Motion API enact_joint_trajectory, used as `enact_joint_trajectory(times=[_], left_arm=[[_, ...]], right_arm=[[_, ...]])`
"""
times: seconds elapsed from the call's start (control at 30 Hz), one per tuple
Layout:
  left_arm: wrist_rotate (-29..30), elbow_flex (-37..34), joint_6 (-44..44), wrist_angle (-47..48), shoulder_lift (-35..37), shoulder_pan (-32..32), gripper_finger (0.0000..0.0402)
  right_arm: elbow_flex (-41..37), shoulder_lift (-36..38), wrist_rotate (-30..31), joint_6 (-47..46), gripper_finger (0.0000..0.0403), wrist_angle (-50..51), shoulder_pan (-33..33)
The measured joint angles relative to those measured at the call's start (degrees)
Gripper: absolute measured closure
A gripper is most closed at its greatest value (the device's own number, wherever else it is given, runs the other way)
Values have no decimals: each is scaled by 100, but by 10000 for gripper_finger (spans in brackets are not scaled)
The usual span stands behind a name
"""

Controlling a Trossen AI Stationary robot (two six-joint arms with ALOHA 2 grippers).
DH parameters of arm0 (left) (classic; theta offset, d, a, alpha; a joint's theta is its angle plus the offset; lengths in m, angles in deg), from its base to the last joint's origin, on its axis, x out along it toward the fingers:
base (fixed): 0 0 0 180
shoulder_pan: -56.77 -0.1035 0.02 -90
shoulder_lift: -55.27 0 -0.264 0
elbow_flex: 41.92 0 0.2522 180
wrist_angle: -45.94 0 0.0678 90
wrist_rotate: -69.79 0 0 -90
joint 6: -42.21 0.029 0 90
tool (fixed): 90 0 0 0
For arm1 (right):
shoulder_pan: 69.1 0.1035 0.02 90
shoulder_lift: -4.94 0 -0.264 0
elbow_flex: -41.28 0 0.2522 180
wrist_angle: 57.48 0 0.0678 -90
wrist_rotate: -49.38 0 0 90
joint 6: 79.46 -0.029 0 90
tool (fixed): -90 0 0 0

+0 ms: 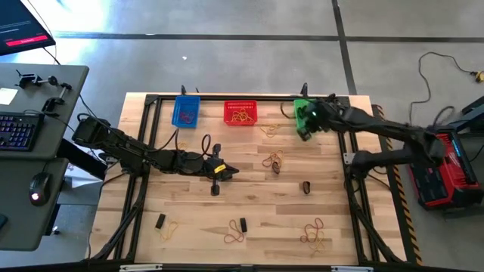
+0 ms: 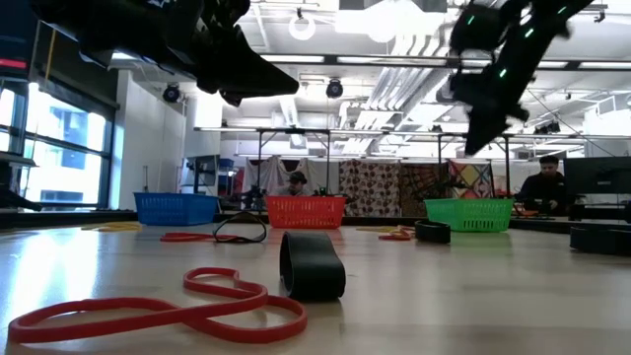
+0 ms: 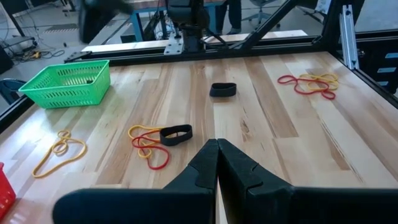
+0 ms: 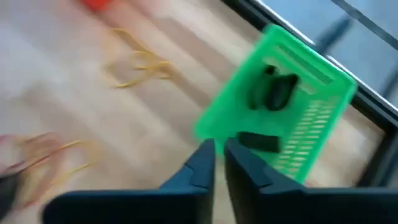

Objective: Sort rubber bands into baskets
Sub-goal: Put the orange rubberband into the blue bin

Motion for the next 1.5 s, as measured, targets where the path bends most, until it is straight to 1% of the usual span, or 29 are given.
enact_joint_trajectory(times=[0.07,0.2,0.3,0.4,0.5,0.7,0.87,0.97,1.13,1.27,1.37,1.5], left_arm=[[2,0,-4,0,0,0,401],[1,0,-4,-6,0,0,401],[-1,0,-67,-8,0,2,401],[-55,0,-94,-9,0,2,401],[-61,0,-94,-8,0,2,401],[-61,0,-94,-9,0,2,401],[-61,0,-94,-7,0,2,401],[-61,0,-94,-7,0,2,401],[-63,0,-94,-7,0,2,401],[-63,0,-96,-7,0,2,401],[-63,0,-102,-7,0,2,401],[-63,0,-105,-7,0,2,401]], right_arm=[[-46,439,-11,-184,397,191,411],[-139,1226,-12,-817,388,665,1316],[-241,1652,-19,-1361,388,894,2090],[-356,1869,-33,-1859,387,875,2954],[-409,1834,38,-2345,387,856,3823],[-415,1302,327,-3145,387,827,5339],[-415,601,317,-3995,385,822,6319],[-417,156,176,-4526,375,705,6828],[-417,-537,-268,-5200,334,203,7510],[-417,-1061,-451,-5698,293,42,7917],[-417,-1438,-661,-5832,269,41,8135],[-417,-1848,-811,-5830,255,-154,8295]])
